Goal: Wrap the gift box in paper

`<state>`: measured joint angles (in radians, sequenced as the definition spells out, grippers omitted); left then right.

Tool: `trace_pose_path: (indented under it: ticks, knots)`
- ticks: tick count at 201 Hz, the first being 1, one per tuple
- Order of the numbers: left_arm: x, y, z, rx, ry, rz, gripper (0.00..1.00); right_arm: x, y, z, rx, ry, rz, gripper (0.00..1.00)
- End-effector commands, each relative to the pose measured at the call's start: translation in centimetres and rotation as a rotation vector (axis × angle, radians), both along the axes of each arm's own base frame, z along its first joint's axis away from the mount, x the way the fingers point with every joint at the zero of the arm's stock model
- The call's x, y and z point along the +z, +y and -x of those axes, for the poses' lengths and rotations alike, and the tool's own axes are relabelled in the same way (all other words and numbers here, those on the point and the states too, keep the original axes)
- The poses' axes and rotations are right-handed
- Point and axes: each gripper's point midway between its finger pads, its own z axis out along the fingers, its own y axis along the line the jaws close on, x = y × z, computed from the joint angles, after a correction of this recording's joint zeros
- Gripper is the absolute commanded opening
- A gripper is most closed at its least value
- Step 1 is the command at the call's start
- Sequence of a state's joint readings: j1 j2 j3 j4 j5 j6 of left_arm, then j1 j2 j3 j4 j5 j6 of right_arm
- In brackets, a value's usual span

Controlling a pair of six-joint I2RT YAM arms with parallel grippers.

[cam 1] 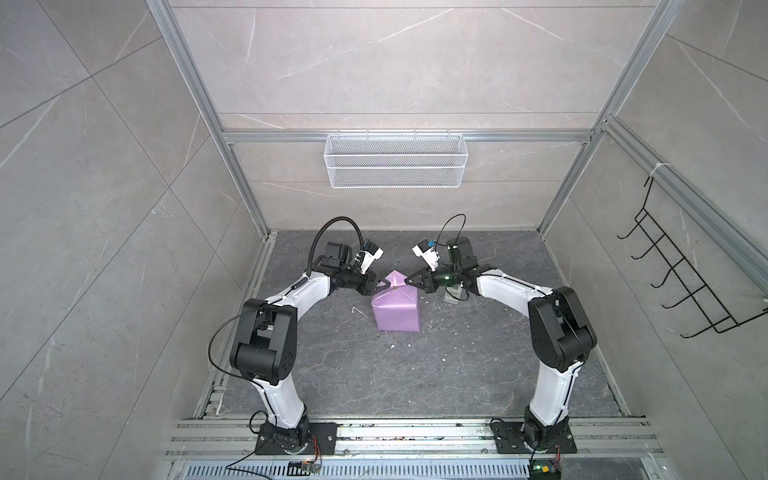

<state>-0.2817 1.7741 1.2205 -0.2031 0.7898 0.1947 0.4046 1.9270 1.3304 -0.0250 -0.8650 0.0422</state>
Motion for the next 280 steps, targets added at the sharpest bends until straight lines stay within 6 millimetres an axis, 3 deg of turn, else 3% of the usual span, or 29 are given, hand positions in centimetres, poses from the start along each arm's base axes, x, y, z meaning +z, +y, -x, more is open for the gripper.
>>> trace_pose_path:
  ticks: [1,75,171,190,251,280]
  knots:
    - [0.9,-0.8,-0.1,-0.052,-0.018,0.039,0.40,-0.3,0.2,0.0,0.040,0.007,0.008,0.04]
    - [1.3,-1.0,-0.4,-0.056,-0.021,0.050,0.20,-1.0,0.4,-0.6,0.044,0.017,0.023,0.04]
    - [2.3,-0.7,-0.5,-0.008,-0.039,0.063,0.01,-0.9,0.6,-1.2,0.053,0.009,0.036,0.05]
    - [2.7,-0.6,-0.3,0.008,-0.042,0.072,0.00,-0.8,0.5,-1.4,0.047,0.003,0.045,0.10]
    - [2.5,-0.3,0.4,0.040,-0.031,0.079,0.00,0.0,-0.7,-1.4,-0.026,-0.018,0.100,0.46]
    - [2.4,-0.4,0.8,0.040,-0.023,0.083,0.00,0.0,-1.3,-0.8,-0.056,-0.007,0.110,0.55]
